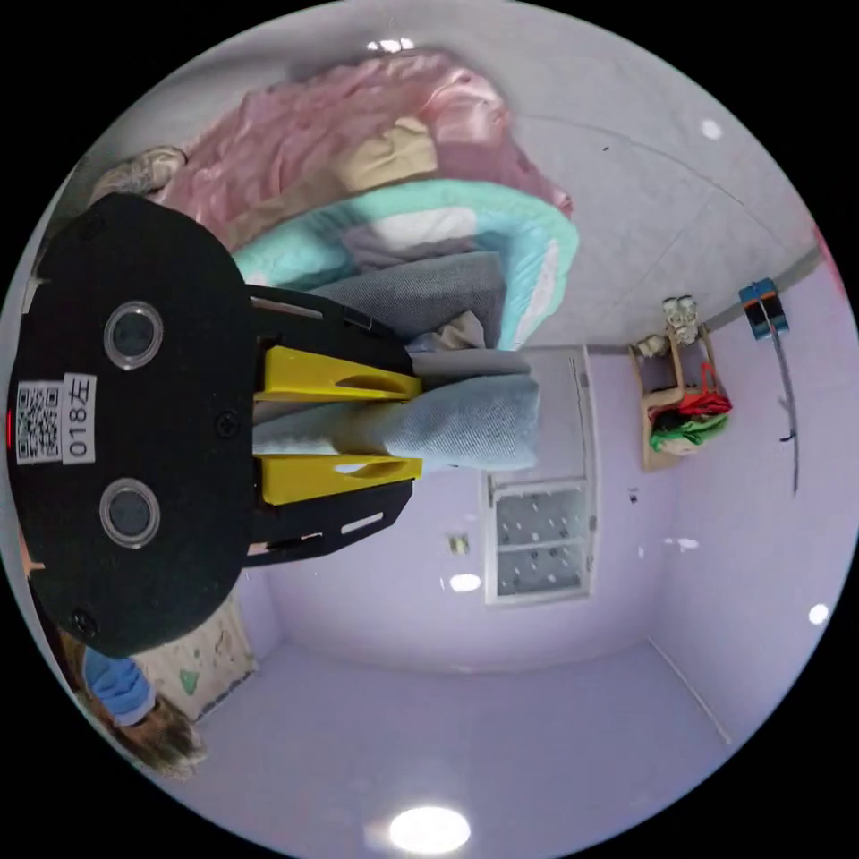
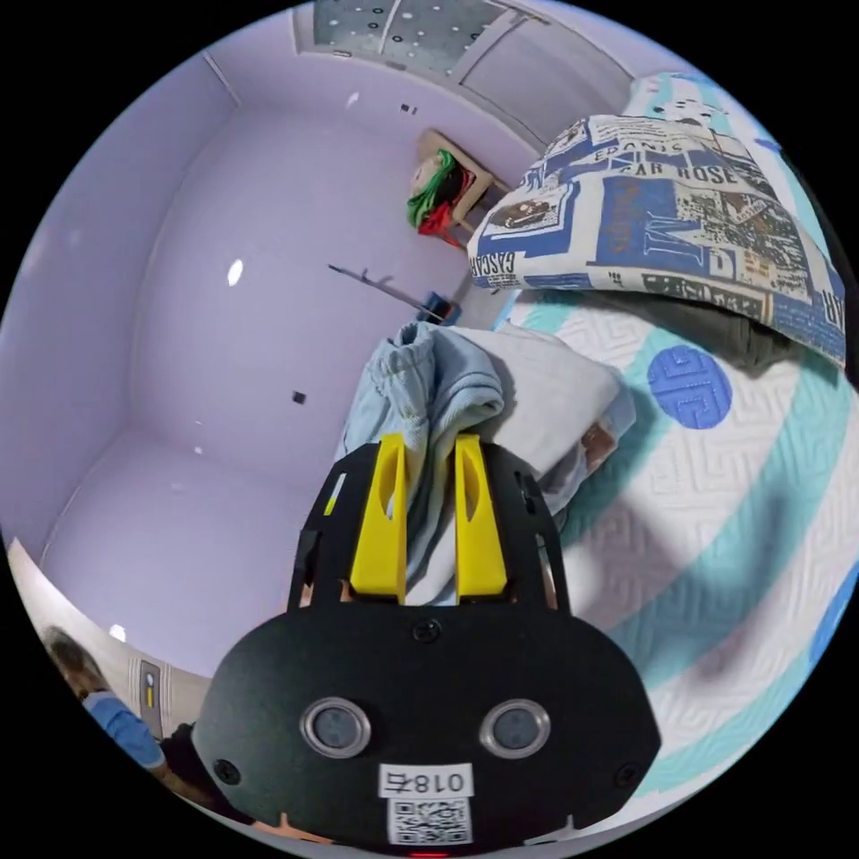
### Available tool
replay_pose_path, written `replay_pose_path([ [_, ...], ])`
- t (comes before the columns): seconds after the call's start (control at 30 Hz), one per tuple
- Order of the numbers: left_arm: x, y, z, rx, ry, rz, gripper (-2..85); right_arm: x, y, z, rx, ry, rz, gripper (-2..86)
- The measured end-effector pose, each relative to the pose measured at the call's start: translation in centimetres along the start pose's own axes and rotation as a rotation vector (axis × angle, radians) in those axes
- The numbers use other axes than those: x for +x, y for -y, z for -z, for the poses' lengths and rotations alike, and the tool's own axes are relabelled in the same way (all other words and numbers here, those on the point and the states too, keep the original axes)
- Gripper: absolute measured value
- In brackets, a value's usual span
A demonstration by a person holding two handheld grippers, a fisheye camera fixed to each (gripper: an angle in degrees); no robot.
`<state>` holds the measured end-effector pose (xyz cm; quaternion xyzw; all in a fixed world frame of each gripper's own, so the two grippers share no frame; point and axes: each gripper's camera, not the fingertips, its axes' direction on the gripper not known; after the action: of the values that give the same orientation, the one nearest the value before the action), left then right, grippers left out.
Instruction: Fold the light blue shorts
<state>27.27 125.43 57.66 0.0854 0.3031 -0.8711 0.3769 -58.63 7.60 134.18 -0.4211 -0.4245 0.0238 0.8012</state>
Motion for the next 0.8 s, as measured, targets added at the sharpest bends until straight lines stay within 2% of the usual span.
replay_pose_path([
  [0.1, 1.4, -1.7, 2.3, 0.035, 0.024, -0.092, 10.9, -1.2, -0.7, 1.8, 0.082, -0.002, 0.031, 8.7],
  [0.17, 3.4, -4.0, 4.9, 0.164, 0.109, -0.180, 10.9, -4.1, -2.1, 3.4, 0.193, -0.088, 0.169, 8.4],
  [0.23, 7.3, -7.6, 5.9, 0.260, 0.183, -0.379, 9.0, -6.9, -3.1, 2.8, 0.209, -0.110, 0.318, 8.1],
  [0.27, 8.2, -8.4, 5.6, 0.253, 0.170, -0.430, 8.4, -8.4, -3.6, 1.8, 0.195, -0.095, 0.394, 7.8],
  [0.33, 10.3, -10.0, 2.6, 0.120, 0.135, -0.526, 8.5, -10.0, -4.0, -0.2, 0.151, -0.106, 0.460, 5.9],
  [0.4, 10.1, -10.6, 0.0, 0.028, 0.154, -0.521, 8.9, -10.6, -4.4, -2.6, 0.078, -0.209, 0.477, 3.6],
  [0.47, 8.7, -11.0, -2.3, -0.065, 0.185, -0.471, 9.5, -10.2, -5.4, -5.3, -0.031, -0.471, 0.471, 0.7],
  [0.5, 8.3, -11.6, -2.7, -0.066, 0.183, -0.458, 9.7, -10.3, -6.0, -5.2, -0.015, -0.505, 0.485, 0.5],
  [0.57, 9.2, -13.0, -2.5, -0.058, 0.160, -0.486, 9.8, -11.9, -8.9, -2.4, 0.144, -0.570, 0.572, 0.4],
  [0.63, 12.9, -16.5, -2.9, -0.114, 0.092, -0.649, 9.5, -13.2, -12.0, 1.1, 0.273, -0.590, 0.658, 1.9],
  [0.77, 19.5, -27.3, -3.5, -0.036, 0.036, -1.007, 8.9, -12.5, -22.0, 11.5, 0.626, -0.613, 0.730, 6.0],
  [0.8, 20.5, -30.9, -4.8, -0.024, 0.018, -1.079, 9.9, -11.7, -23.3, 12.9, 0.661, -0.618, 0.715, 6.5],
])
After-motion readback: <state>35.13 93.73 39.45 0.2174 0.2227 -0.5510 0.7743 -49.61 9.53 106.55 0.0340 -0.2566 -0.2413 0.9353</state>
